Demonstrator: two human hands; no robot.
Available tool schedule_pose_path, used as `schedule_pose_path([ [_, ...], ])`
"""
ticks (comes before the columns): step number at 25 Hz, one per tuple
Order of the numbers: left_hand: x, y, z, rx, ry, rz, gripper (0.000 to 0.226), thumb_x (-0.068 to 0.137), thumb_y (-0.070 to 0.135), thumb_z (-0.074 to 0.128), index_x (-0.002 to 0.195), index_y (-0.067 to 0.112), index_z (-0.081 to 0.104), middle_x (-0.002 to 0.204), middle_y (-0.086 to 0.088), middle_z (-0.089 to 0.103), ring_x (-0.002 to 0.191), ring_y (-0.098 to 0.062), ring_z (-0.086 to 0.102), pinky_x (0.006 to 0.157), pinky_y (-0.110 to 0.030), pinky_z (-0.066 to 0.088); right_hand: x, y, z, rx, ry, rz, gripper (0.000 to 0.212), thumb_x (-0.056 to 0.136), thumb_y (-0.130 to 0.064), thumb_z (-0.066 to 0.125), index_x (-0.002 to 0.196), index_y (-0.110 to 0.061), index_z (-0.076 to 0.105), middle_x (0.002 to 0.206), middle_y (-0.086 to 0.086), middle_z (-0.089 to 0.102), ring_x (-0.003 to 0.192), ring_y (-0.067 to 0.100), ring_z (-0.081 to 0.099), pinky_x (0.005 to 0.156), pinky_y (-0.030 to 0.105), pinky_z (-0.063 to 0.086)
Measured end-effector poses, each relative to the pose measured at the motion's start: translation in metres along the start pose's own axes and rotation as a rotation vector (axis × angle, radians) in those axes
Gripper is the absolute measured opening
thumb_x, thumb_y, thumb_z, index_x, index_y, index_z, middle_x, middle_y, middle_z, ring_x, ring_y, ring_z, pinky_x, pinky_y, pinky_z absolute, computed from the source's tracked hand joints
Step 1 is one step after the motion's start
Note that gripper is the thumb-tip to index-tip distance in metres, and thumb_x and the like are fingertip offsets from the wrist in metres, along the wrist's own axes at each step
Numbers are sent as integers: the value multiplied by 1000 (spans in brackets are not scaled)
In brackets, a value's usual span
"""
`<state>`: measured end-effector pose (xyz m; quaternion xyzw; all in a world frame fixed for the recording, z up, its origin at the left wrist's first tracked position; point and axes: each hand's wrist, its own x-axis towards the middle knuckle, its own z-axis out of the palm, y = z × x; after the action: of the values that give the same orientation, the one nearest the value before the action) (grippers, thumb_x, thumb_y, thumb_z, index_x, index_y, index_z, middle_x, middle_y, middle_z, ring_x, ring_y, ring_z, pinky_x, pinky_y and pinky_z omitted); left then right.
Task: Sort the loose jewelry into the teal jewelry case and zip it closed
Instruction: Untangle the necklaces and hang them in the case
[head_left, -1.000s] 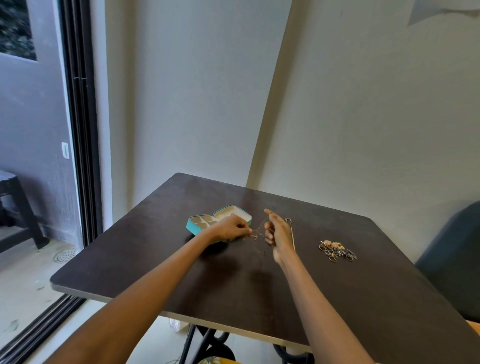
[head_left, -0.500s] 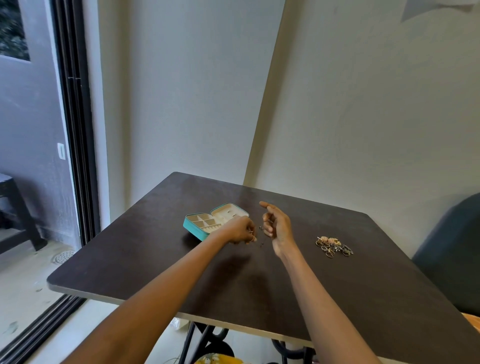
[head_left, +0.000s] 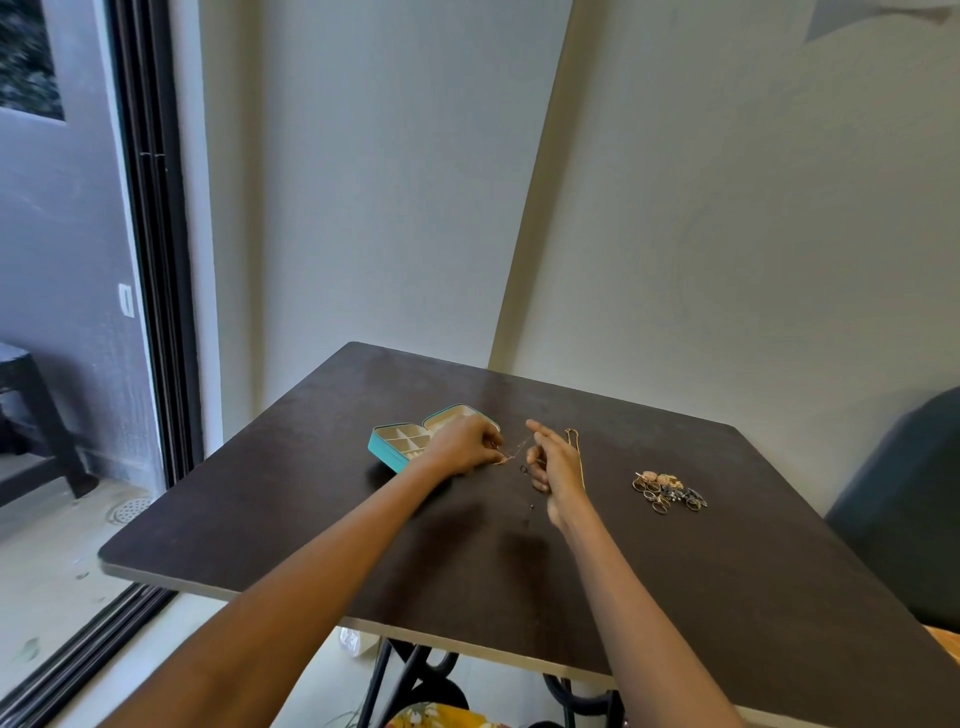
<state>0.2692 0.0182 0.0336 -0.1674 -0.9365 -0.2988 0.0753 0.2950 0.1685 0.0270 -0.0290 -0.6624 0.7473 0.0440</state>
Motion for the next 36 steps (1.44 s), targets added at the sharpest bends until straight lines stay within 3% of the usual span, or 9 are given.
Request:
schedule_pose_path([
  [4,0,0,8,40,-57,-6,59,79,39,70,130,15,54,124,-3,62,111,-16,57,94,-29,45,1,1,1,-181,32,31,27,100,-14,39,118,-13,58,59,1,49,33,2,30,33,14,20],
  [10,1,-1,5,-15,-124,-16,70,81,37,69,142,21,38,145,-2,44,133,-20,39,107,-35,33,-2,5,3,-338,-14,47,30,100,-13,39,122,-11,59,71,0,53,47,7,36,40,17,26],
  [16,-2,-10,4,-24,-162,-14,80,82,34,69,147,21,26,152,-4,32,139,-23,29,112,-38,27,-4,8,3,-312,-14,52,34,96,-9,48,129,-14,53,89,0,61,50,7,40,41,17,35],
  [20,-2,-15,5,9,-197,-41,84,81,34,70,149,21,22,154,-5,27,140,-25,27,114,-41,25,-3,8,2,-106,26,-3,40,93,-6,53,132,-13,50,111,6,64,39,3,43,39,16,39],
  [24,-2,-15,6,-14,-192,-57,84,81,35,70,149,22,21,154,-5,27,140,-25,27,114,-42,25,-1,3,2,49,45,25,36,93,-6,53,128,-14,53,97,4,68,41,4,42,39,17,39],
  [28,-3,-15,9,-37,-183,-69,85,81,35,70,149,20,20,154,-6,26,140,-25,26,114,-43,25,-3,5,1,-30,63,8,40,89,-6,59,129,-11,52,97,6,65,46,7,45,40,16,41],
  [33,-3,-15,11,-58,-175,-72,86,82,36,69,149,19,19,155,-6,23,141,-25,25,114,-42,25,-2,14,-2,-47,73,15,44,88,-2,62,129,-13,51,78,3,56,57,9,49,44,16,43],
  [36,-3,-15,7,-58,-177,-87,87,81,35,70,149,18,18,155,-7,23,141,-26,24,113,-42,25,3,20,-4,-111,170,57,38,87,2,60,122,-13,53,82,6,57,61,10,52,45,16,45],
])
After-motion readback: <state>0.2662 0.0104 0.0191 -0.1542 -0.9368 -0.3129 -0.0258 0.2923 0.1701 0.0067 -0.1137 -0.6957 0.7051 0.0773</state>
